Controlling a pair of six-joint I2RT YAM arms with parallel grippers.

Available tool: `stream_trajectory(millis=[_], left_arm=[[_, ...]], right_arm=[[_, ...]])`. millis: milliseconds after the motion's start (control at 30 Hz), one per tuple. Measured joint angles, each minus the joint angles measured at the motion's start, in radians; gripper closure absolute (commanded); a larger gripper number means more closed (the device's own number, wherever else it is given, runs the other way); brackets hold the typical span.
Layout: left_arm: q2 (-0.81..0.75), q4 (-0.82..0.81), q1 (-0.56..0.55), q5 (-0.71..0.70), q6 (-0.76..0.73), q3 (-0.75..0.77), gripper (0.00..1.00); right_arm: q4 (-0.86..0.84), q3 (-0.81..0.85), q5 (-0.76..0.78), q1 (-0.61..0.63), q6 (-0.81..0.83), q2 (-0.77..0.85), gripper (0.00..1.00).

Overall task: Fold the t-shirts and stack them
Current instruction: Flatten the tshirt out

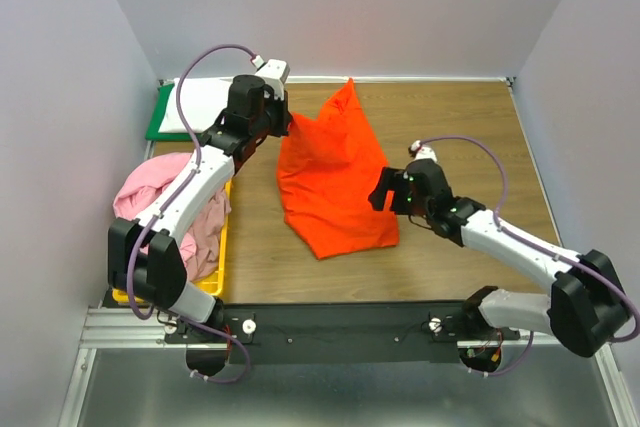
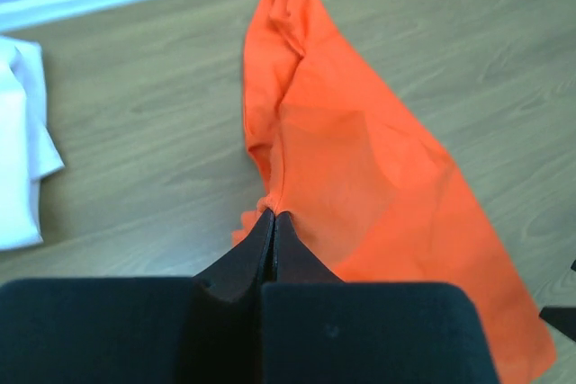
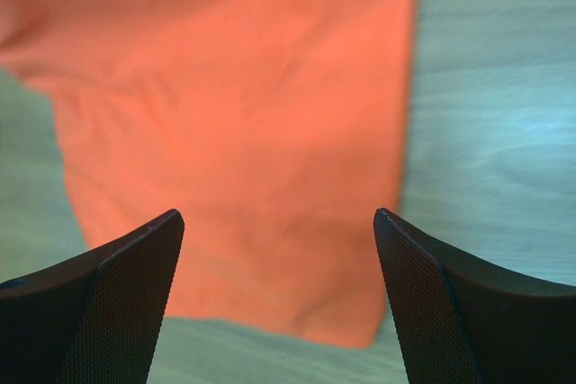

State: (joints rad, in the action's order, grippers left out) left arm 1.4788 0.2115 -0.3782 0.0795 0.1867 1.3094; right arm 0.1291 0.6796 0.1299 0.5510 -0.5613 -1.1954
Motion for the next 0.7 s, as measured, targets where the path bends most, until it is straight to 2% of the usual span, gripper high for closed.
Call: stream_trajectory(millis=[133,267,433,533,667,700], left_arm=[[0.011,0.006,0.03,0.037,-0.003,-0.037,1.0],[0.0,0.0,0.039,0.039,-0.005,-0.05,1.0],[-0.021,-0.011,0.039,0.039,-0.007,-0.05,1.0],[-0.022,-0.018,0.043,0.039,-0.007,-0.05,1.0],[-0.022,-0.021,0.046,0.04,-0.007,-0.05,1.0],[-0.022,-0.021,0.047,0.04,-0.008,-0.05,1.0]], right_arm=[[0.0,0.0,0.007,0.092,-0.038,-0.068,0.09],[0.011,0.0,0.033,0.1,-0.076,-0.152,0.1],[0.04,0.0,0.069,0.1,-0.102,-0.182,0.11],[0.048,0.0,0.074,0.1,-0.113,-0.221,0.25],[0.052,0.011,0.08,0.1,-0.13,-0.271,0.5],[0.054,0.016,0.082,0.1,-0.132,-0.278,0.71]])
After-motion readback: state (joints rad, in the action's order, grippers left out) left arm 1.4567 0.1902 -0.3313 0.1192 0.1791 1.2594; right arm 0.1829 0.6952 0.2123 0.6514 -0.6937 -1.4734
